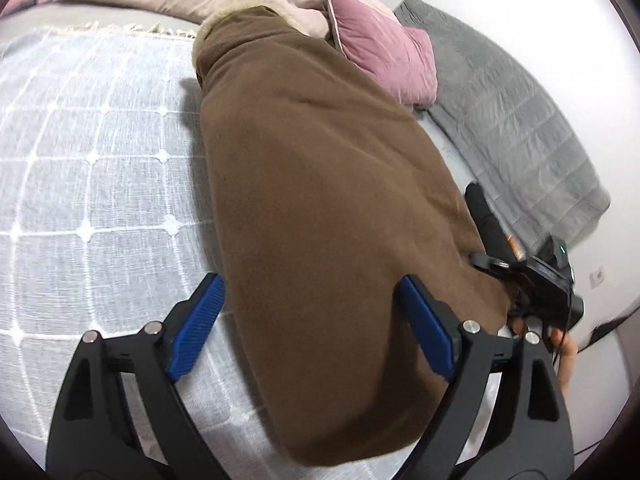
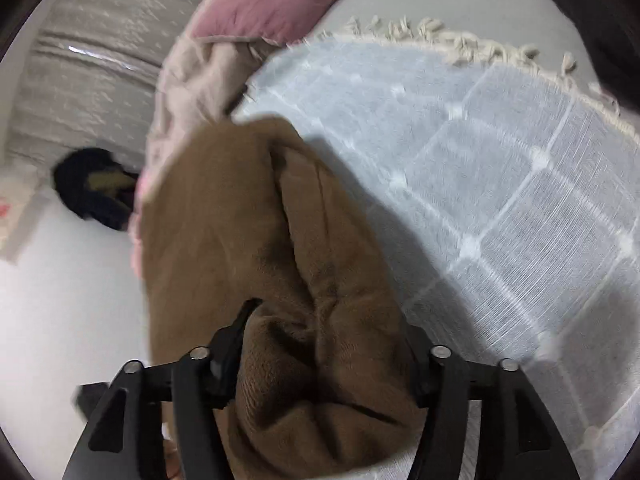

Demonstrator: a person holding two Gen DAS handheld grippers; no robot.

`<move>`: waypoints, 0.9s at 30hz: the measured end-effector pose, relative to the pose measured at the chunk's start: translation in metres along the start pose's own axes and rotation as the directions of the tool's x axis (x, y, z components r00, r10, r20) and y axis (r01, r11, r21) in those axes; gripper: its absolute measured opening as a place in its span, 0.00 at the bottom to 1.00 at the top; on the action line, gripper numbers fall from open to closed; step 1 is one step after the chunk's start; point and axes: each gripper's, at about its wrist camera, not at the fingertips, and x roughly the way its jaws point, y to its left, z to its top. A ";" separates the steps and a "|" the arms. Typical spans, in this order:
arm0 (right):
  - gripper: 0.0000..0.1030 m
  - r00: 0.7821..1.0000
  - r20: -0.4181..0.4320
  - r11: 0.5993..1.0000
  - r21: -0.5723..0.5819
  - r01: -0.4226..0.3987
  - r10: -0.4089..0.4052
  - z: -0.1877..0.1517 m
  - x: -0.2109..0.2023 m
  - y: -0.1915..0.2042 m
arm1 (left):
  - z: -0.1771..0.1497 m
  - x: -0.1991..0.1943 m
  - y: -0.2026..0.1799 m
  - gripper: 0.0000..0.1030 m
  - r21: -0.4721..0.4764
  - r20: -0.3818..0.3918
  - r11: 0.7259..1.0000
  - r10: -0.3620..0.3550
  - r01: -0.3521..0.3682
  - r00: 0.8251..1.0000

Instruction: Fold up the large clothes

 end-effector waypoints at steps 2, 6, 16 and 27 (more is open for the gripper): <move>0.80 0.995 0.079 0.998 -0.017 -0.055 0.057 0.005 -0.024 -0.001 | 0.006 0.007 0.011 0.88 -0.065 -0.016 0.997 -0.047 0.046 0.999; 0.87 0.979 0.069 0.978 0.071 -0.196 0.191 0.015 -0.016 -0.023 | 0.012 0.022 0.027 0.92 -0.184 -0.036 0.976 -0.121 0.113 0.992; 0.67 0.914 -0.068 0.911 0.145 -0.387 0.399 -0.001 0.061 -0.009 | 0.007 0.020 0.037 0.62 -0.274 0.014 0.947 -0.173 0.170 0.985; 0.58 0.857 -0.379 0.882 -0.177 -0.437 0.349 -0.068 0.076 0.119 | 0.012 -0.118 0.087 0.62 -0.259 -0.001 0.965 -0.056 0.054 0.998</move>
